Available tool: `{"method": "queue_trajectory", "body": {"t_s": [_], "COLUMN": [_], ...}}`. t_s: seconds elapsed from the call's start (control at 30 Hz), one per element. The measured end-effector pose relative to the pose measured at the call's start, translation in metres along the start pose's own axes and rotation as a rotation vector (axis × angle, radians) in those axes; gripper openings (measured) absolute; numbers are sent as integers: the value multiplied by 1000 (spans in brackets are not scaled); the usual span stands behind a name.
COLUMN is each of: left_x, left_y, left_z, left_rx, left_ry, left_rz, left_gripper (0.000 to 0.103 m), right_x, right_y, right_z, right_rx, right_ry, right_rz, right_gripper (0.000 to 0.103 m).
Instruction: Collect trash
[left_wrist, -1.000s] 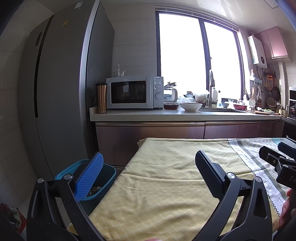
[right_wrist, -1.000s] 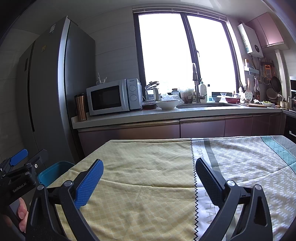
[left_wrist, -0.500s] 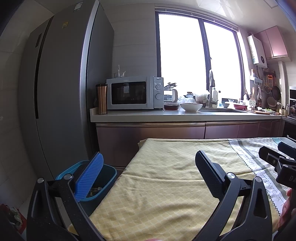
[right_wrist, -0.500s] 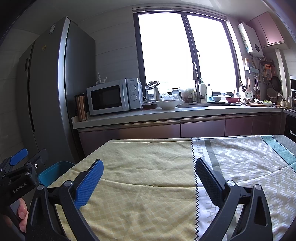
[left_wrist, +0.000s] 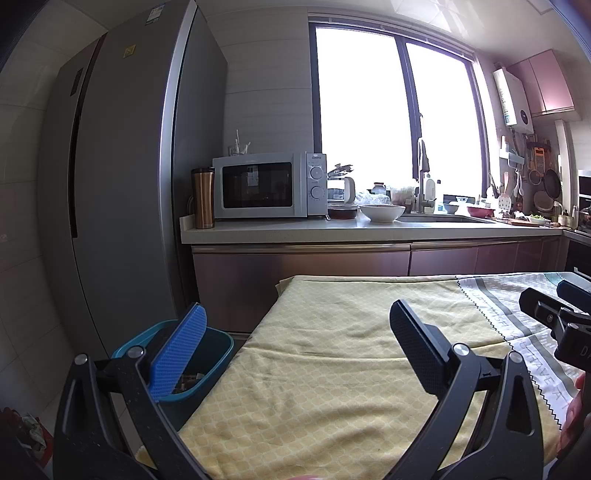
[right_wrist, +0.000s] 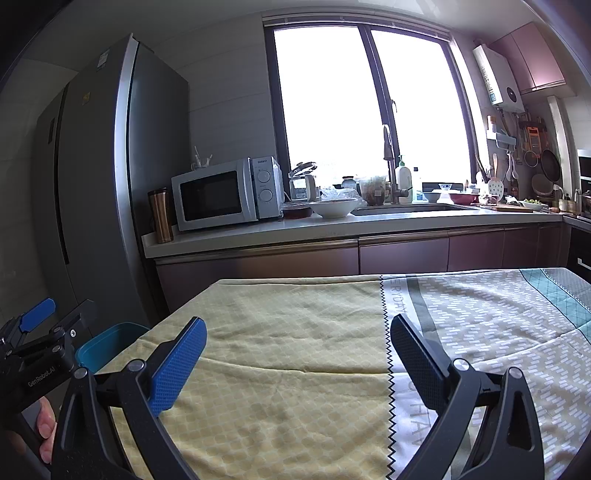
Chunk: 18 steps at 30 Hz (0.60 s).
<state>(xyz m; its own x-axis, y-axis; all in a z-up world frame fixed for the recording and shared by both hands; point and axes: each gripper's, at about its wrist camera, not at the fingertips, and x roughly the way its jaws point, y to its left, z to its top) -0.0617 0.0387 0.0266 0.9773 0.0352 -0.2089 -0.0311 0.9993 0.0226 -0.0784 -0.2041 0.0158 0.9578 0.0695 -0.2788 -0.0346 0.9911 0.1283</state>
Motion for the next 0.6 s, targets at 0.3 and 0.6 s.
{"method": "queue_trajectory", "body": {"t_s": [0.3,0.6], "left_x": [0,0], "left_y": [1,0], "left_z": [-1,-2], "left_rx": [1,3], "left_ry": [-1,-1], "left_rz": [3,3], "left_gripper": [98,98], "right_x": [0,1], "right_y": [-1,-1], "right_z": [1,2], "right_rx": [2,4], "right_ry": [1,2], "right_rz": [2,2], "right_gripper": [96,96]}}
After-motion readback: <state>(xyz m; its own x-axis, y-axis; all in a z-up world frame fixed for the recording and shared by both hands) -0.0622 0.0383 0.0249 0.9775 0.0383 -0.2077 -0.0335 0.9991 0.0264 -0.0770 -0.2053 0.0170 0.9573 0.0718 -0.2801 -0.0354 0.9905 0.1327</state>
